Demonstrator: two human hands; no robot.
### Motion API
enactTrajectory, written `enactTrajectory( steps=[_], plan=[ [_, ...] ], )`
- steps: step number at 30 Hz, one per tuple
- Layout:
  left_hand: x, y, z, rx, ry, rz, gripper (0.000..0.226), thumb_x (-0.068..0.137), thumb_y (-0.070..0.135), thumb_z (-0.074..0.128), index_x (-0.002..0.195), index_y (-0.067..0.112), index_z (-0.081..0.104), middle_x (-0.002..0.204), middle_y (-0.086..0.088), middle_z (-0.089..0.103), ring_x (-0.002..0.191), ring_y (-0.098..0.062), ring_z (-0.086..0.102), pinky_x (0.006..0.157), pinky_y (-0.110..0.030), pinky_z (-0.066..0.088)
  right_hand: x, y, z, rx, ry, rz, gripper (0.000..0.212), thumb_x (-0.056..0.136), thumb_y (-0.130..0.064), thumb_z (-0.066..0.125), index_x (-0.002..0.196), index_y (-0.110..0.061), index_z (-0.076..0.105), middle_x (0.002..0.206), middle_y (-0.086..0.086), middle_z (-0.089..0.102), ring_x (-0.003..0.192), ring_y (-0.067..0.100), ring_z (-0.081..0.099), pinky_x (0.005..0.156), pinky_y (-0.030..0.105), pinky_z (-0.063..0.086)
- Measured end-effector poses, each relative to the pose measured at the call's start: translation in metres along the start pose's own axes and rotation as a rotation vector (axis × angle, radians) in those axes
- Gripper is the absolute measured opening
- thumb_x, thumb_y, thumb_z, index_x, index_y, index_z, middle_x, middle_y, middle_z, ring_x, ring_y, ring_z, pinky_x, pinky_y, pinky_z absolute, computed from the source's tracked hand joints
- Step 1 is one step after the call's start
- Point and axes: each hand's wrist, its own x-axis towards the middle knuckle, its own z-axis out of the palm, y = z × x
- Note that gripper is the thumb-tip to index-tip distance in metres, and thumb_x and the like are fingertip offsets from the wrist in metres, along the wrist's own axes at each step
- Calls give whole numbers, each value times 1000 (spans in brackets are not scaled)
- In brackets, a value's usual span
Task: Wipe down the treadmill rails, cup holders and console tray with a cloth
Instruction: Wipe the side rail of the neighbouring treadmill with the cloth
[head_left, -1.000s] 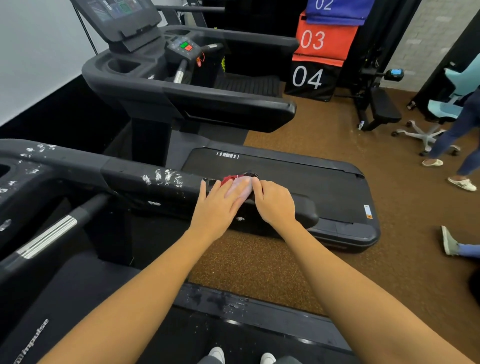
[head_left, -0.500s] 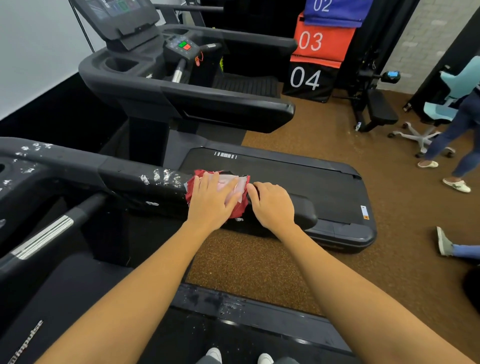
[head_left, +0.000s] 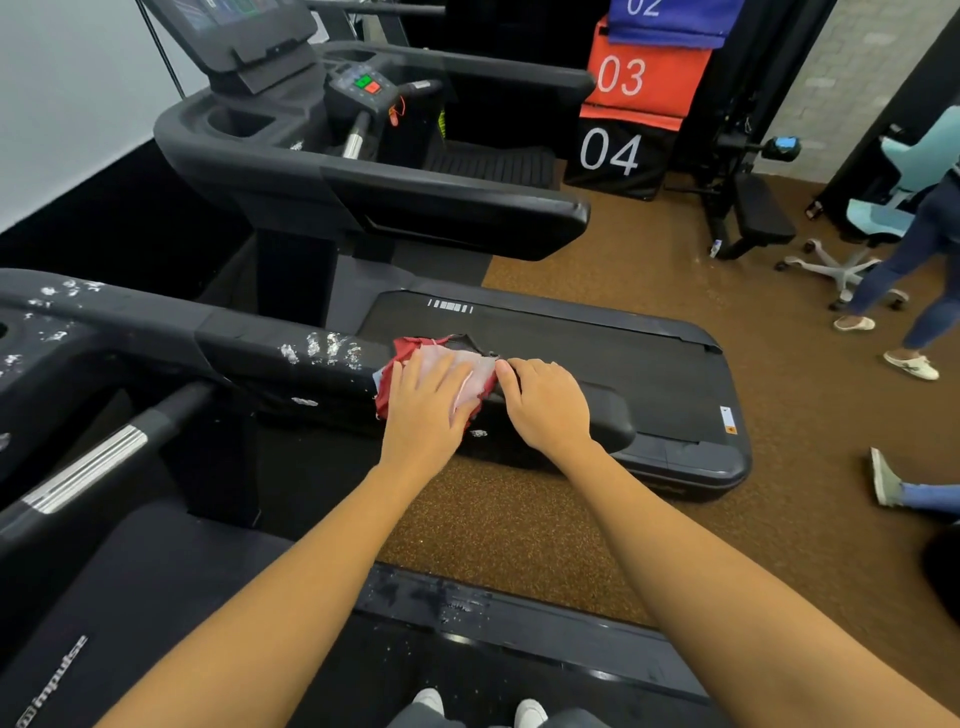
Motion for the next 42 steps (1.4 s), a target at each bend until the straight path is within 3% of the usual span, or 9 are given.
enactTrajectory(
  steps=[2,8,10,14,22,28,32,36,42],
  plan=[
    [-12,-4,6,27,9,79,46,92,35,37,135,20,43,138,-5,44,128,-32,35,107,-47,28,-1,-2,-3,7,14,9,45,101,-35,29,98,-11,67,94,4,70,92,24,62,97,40,38],
    [-39,2,35,221,-73,202,77,88,61,28,149,19,6,156,-13,2,139,-44,0,111,-57,5,-1,-4,-2,18,34,-2,36,100,-24,34,89,-8,65,78,6,68,78,28,62,89,46,45],
    [-40,4,44,282,-52,190,83,87,59,36,149,21,-5,156,-13,1,139,-46,-1,111,-58,5,-2,-3,0,19,52,-34,26,98,-16,41,93,-6,64,75,9,67,74,31,62,83,48,49],
    [-26,4,42,366,-5,158,102,74,58,63,148,29,-1,150,-13,17,135,-44,18,109,-59,13,-3,-4,-3,74,47,-14,29,99,-17,38,93,-5,63,77,9,67,75,30,62,86,47,46],
    [-9,-12,37,433,77,313,86,74,60,53,146,31,15,140,-10,28,128,-37,29,108,-54,16,-3,-5,-6,132,30,33,52,96,-46,14,71,-21,51,76,-3,65,76,16,59,95,38,39],
    [1,-15,20,141,17,296,64,80,47,57,136,24,36,134,-7,46,126,-31,40,108,-46,26,-4,-6,-7,179,33,51,46,101,-38,23,70,-21,53,69,-7,57,70,14,54,93,39,40],
    [36,-13,-7,-253,4,31,39,91,41,49,120,16,58,117,0,64,113,-19,55,104,-36,30,-4,-9,-12,181,16,66,47,101,-39,23,58,-26,36,57,-11,42,62,15,46,87,38,39],
    [34,-19,-5,-100,-100,195,57,89,56,40,131,19,49,130,-1,56,124,-21,47,108,-41,27,-3,-9,-15,201,-6,76,47,101,-40,22,59,-28,39,61,-10,47,66,15,50,86,36,39],
    [-14,-14,24,135,-182,373,70,90,64,24,149,27,15,156,-5,10,142,-34,4,114,-50,-1,-2,-8,-14,203,7,73,47,102,-37,24,59,-26,40,55,-13,39,57,6,42,80,36,38]
  ],
)
